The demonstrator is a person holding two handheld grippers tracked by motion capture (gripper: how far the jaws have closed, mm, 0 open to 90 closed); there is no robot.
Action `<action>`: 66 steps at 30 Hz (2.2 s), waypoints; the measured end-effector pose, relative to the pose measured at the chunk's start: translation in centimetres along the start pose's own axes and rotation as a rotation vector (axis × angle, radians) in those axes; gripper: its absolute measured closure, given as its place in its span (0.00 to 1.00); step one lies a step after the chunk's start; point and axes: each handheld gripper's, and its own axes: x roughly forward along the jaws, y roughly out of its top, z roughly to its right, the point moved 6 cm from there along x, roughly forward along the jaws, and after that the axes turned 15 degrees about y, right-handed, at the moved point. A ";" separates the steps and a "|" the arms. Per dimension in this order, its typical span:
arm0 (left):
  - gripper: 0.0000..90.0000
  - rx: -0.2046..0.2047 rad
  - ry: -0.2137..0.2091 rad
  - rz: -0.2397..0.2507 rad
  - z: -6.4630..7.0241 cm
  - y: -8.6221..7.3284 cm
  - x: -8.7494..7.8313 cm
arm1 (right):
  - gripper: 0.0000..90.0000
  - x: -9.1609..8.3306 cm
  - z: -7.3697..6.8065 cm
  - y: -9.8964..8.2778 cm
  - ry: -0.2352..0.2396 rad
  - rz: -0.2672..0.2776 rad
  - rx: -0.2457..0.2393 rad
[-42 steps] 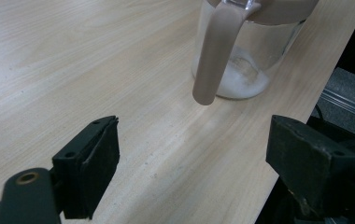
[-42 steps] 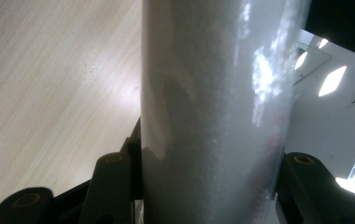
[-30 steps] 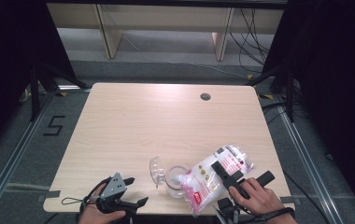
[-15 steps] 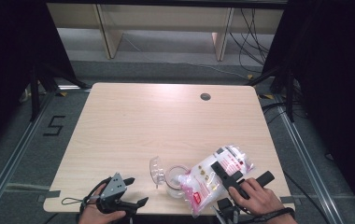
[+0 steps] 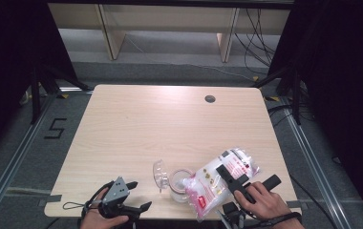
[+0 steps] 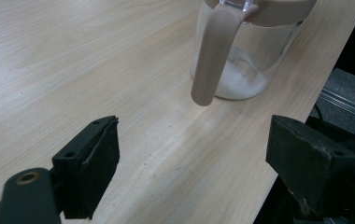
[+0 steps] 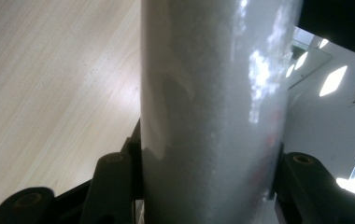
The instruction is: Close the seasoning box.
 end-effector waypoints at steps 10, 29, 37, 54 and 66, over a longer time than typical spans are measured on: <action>0.19 -0.023 0.001 -0.003 0.2 0.0 0.1 | 0.61 0.0 0.0 0.0 0.000 -0.002 -0.003; 0.19 0.012 0.006 -0.003 -0.1 0.0 0.0 | 0.62 -0.4 0.3 -0.1 -0.006 -0.014 -0.012; 0.19 0.009 0.002 -0.001 -0.1 0.0 0.0 | 0.62 -0.2 0.2 0.0 -0.002 -0.011 -0.016; 0.19 -0.009 0.005 -0.002 0.0 0.0 -0.1 | 0.62 -0.2 0.1 -0.1 -0.010 -0.002 0.001; 0.19 -0.006 0.005 -0.001 -0.1 0.0 -0.1 | 0.63 -0.3 0.2 -0.1 -0.010 -0.006 -0.007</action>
